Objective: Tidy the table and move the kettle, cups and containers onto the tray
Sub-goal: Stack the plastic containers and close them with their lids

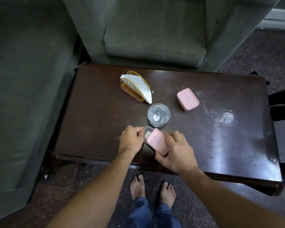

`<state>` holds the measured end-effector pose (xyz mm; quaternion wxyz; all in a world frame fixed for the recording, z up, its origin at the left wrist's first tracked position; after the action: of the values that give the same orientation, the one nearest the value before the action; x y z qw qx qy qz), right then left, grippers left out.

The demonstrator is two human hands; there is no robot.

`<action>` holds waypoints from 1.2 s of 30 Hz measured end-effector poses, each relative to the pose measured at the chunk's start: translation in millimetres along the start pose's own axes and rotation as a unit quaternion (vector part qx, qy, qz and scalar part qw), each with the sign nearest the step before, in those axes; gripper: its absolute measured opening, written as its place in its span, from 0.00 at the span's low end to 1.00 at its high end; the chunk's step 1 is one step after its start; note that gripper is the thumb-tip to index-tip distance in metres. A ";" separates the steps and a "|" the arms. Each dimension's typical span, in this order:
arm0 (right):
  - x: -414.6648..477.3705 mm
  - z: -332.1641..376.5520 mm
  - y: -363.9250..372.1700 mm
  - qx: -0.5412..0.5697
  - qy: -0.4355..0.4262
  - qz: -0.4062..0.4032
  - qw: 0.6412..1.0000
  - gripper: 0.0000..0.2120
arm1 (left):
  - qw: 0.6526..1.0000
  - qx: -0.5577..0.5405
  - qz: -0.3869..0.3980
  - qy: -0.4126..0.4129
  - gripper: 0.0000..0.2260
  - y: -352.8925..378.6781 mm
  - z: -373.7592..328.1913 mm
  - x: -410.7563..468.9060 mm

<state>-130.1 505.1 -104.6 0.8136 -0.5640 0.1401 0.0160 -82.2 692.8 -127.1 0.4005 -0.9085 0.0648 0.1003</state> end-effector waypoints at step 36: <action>25.0 42.4 14.3 -0.121 0.007 0.118 0.986 0.32 | 0.982 -0.158 0.072 -0.079 0.06 6.4 23.6 18.9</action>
<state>-99.8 546.0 -110.0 0.7310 -0.6376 0.2086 0.1251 -68.2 705.3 -151.7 0.2477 -0.9425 0.0816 0.2090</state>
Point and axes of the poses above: each hand's wrist, its own x-axis towards the middle knuckle, its own y-axis out of the palm, z = x × y, the point moved 4 cm from there along x, towards the middle knuckle, and after that the axes turned 15 degrees about y, right-handed, at the moved point
